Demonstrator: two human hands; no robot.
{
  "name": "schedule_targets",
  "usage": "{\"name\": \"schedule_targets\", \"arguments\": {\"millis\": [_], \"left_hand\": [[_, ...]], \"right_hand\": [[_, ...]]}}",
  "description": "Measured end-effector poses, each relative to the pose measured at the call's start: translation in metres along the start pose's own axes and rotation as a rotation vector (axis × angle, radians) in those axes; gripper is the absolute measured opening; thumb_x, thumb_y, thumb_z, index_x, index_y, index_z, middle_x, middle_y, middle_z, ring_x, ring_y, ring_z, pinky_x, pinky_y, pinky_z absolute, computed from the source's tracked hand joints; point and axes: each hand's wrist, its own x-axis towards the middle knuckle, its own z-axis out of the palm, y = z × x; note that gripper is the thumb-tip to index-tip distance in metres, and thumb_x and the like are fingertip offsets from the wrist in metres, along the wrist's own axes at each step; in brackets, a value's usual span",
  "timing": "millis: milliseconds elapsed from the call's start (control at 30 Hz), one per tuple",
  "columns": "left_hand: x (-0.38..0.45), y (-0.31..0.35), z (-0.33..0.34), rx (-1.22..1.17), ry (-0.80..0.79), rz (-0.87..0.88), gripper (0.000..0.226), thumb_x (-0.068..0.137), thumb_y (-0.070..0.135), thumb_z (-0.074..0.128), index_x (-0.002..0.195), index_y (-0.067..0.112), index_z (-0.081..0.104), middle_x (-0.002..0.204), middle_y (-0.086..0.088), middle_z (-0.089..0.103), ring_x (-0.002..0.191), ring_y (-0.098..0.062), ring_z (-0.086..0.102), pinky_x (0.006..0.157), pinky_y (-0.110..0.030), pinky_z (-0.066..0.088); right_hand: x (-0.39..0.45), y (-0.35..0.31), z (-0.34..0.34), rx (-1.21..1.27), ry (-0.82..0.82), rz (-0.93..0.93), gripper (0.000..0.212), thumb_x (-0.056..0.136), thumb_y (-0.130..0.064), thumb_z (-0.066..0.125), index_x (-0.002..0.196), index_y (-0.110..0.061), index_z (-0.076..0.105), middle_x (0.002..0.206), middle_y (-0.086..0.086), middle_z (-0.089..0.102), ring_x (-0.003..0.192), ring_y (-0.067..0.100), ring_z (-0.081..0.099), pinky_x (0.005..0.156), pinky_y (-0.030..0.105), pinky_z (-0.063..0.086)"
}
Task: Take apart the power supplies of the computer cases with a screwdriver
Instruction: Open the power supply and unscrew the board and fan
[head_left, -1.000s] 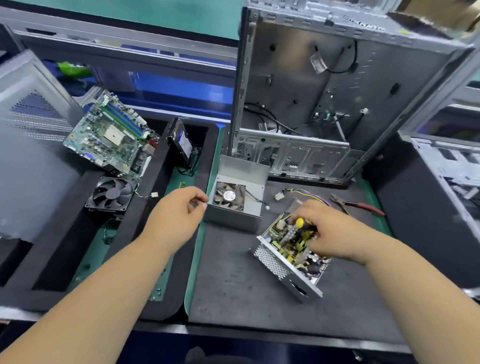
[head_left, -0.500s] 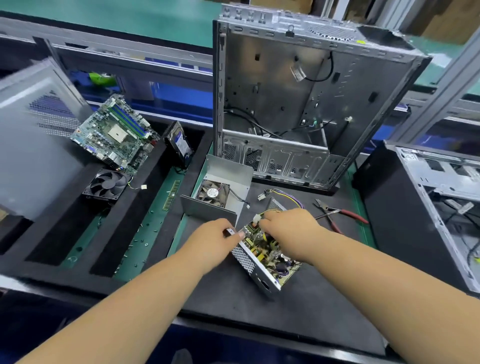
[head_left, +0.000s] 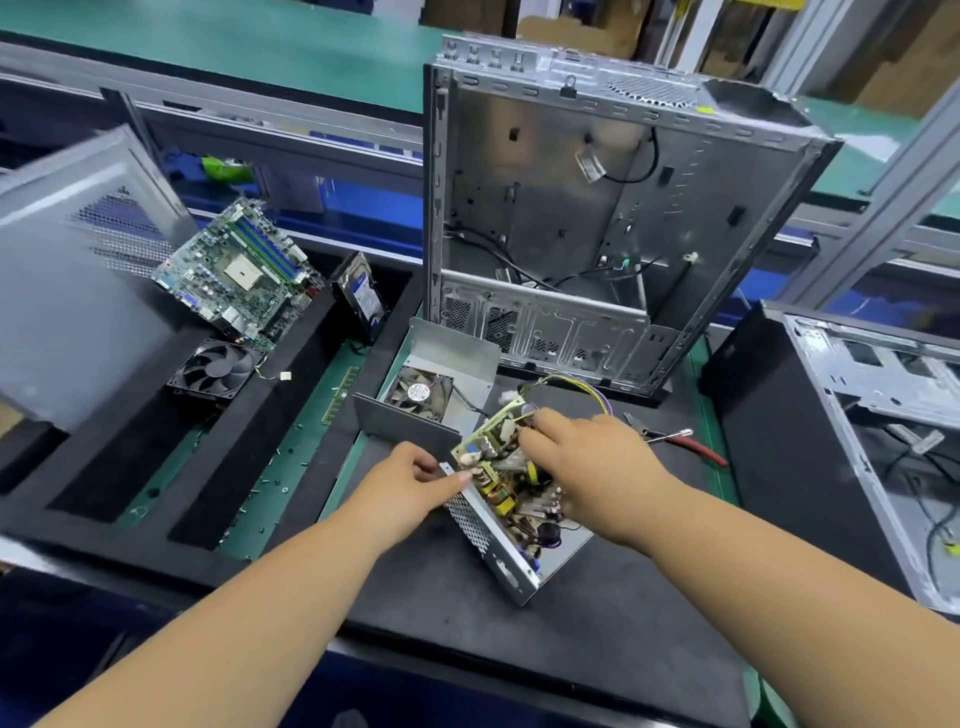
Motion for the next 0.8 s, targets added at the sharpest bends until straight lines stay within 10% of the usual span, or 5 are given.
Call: {"name": "schedule_targets", "arguments": {"millis": [300,467,800], "left_hand": [[-0.003,-0.007,0.006,0.047,-0.064,0.089,0.028,0.085,0.061,0.064,0.096,0.036,0.058,0.086,0.013,0.067,0.079,0.0,0.061,0.061,-0.017,0.042],[-0.01,-0.008,0.008,0.071,-0.228,0.193,0.029,0.086,0.05,0.07,0.1,0.025,0.063,0.098,0.005,0.072,0.092,-0.014,0.066,0.087,-0.031,0.051],[-0.014,-0.001,0.0,0.12,-0.204,0.157,0.045,0.084,0.063,0.063,0.073,0.023,0.045,0.066,0.009,0.048,0.058,-0.004,0.043,0.061,-0.029,0.035]], "right_hand": [[-0.009,0.031,-0.006,0.313,0.07,0.175,0.059,0.069,-0.014,0.071,0.123,-0.03,0.054,0.124,-0.012,0.05,0.077,0.018,0.05,0.054,0.033,0.041],[-0.02,0.039,-0.005,0.44,0.205,0.224,0.06,0.068,-0.014,0.075,0.122,-0.032,0.057,0.118,-0.018,0.048,0.073,0.008,0.037,0.055,0.027,0.035],[-0.015,0.065,-0.031,0.689,0.481,0.43,0.056,0.064,-0.016,0.08,0.115,-0.024,0.059,0.106,-0.012,0.045,0.089,0.006,0.051,0.078,0.036,0.049]]}}
